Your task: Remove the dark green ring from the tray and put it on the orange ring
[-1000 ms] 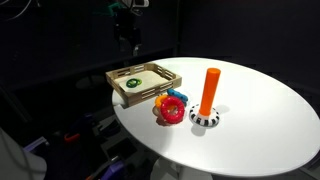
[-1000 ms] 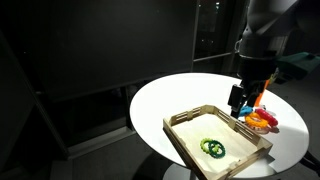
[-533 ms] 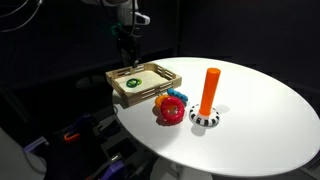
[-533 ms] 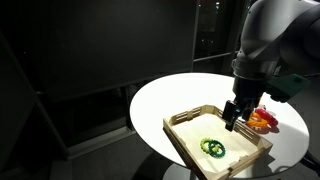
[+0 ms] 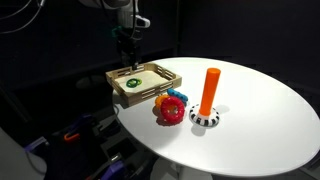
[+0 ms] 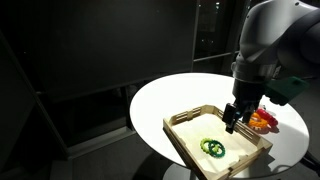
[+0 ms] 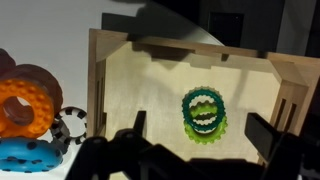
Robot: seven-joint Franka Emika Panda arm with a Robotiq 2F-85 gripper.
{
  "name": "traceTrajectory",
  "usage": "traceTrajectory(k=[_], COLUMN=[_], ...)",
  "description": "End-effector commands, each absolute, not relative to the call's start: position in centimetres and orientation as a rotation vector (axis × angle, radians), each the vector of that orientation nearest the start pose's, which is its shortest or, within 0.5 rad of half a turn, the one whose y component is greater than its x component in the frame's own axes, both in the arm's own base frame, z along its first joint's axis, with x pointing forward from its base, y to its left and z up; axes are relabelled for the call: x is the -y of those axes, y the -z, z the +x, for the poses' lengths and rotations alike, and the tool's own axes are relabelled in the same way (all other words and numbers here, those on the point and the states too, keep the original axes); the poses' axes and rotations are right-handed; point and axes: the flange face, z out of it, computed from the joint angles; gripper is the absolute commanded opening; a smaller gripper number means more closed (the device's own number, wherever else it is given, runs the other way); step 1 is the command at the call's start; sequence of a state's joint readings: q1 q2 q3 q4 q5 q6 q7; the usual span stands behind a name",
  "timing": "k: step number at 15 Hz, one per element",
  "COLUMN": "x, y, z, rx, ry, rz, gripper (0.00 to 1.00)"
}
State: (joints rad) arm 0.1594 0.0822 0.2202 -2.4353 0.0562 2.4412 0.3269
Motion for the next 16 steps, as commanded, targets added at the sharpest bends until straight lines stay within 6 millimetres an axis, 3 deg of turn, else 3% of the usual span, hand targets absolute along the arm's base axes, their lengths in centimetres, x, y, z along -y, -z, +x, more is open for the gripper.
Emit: traceTrajectory(k=[1, 16], x=[-18.1, -20.4], y=[-25.0, -17.9], z=[45.2, 45.7], rx=[0.013, 0.075], ry=[-0.112, -0.034], rz=[-3.138, -3.144], gripper=[1.0, 1.0])
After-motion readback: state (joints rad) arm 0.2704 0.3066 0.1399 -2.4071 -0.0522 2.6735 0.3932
